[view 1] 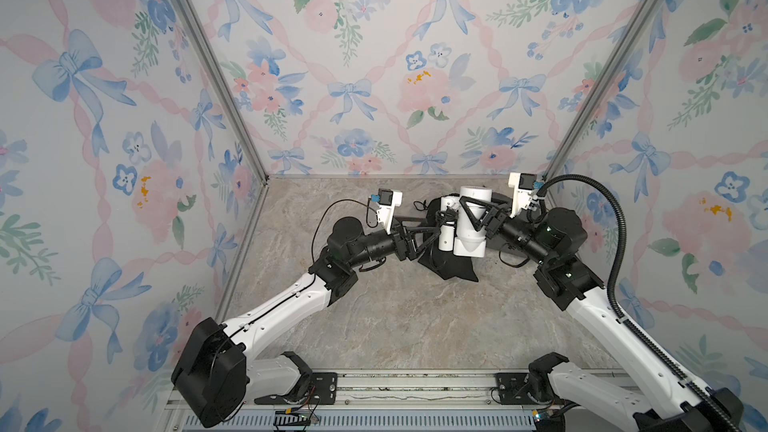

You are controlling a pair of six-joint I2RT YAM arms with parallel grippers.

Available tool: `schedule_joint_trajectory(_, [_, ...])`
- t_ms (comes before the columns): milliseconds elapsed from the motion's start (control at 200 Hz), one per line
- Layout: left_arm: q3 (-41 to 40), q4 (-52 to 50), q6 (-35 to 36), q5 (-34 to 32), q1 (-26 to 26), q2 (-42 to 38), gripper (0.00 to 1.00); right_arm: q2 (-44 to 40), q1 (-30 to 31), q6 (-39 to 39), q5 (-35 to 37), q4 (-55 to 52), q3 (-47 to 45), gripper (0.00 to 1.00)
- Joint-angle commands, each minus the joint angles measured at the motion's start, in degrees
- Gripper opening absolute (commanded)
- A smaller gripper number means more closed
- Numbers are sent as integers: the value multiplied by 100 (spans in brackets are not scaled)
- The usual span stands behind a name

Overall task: Pack away hair dryers
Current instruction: Adjust the hair dryer.

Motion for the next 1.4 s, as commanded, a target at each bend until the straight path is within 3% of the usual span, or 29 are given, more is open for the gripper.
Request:
schedule_joint_trajectory(0, [227, 456, -159, 305, 32, 179, 82, 175, -55, 283, -122, 761, 352, 27])
schedule_joint_trajectory(660, [868, 974, -299, 554, 255, 861, 81, 693, -16, 916, -561, 1299, 684, 28])
schedule_joint_trajectory(1045, [1034, 1290, -481, 685, 253, 1232, 70, 815, 223, 945, -535, 1393, 749, 29])
schedule_joint_trajectory(1135, [1000, 1333, -519, 669, 256, 1259, 62, 830, 248, 949, -531, 1400, 776, 29])
schedule_joint_trajectory(1245, [992, 1334, -521, 662, 260, 1243, 42, 821, 260, 953, -519, 1402, 753, 29])
schedule_joint_trajectory(1395, [975, 1332, -557, 656, 299, 1180, 22, 779, 254, 884, -472, 1306, 715, 30])
